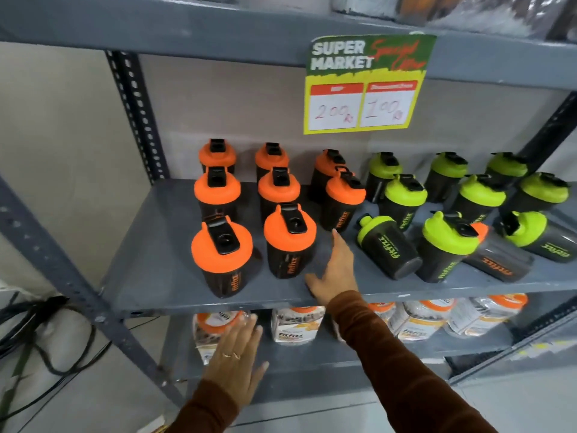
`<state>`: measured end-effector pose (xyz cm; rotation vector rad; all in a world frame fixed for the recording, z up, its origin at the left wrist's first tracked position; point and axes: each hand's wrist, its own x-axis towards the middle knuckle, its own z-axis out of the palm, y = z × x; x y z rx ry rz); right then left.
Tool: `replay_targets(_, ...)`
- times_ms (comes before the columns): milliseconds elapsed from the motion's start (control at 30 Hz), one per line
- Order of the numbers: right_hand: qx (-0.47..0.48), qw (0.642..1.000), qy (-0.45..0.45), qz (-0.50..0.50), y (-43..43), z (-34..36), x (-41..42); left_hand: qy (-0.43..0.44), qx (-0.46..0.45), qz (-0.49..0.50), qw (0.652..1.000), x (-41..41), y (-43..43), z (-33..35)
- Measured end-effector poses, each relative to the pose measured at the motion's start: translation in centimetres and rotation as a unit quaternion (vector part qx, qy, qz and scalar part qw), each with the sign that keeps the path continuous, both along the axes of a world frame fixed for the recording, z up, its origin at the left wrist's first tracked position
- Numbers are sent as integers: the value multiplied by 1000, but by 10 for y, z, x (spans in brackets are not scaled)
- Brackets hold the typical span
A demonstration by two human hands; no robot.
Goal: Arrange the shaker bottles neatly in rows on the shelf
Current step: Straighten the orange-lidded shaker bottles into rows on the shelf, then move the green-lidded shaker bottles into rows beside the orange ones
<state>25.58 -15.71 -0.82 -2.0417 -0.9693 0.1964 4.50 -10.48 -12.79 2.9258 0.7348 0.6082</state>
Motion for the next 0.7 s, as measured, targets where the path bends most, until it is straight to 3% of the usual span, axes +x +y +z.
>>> replay_targets(167,-49,962,-252,-96,-19,13,68,1,51,-123,991,85,-24,27)
replay_targets(333,-269,935,-216,-77,-27,33,119,49,22,-76,996,166,-34,63)
replay_targets(433,-328,922,-202,-42,-27,33,126,113,-46,-33,992,174,-38,63)
replay_targets(567,-258,946,-196,-11,-38,34,124,116,-65,9,991,174,-42,61)
replay_targets(700,-50,989,-138,36,-55,43,113,124,-70,27,989,177,-47,65)
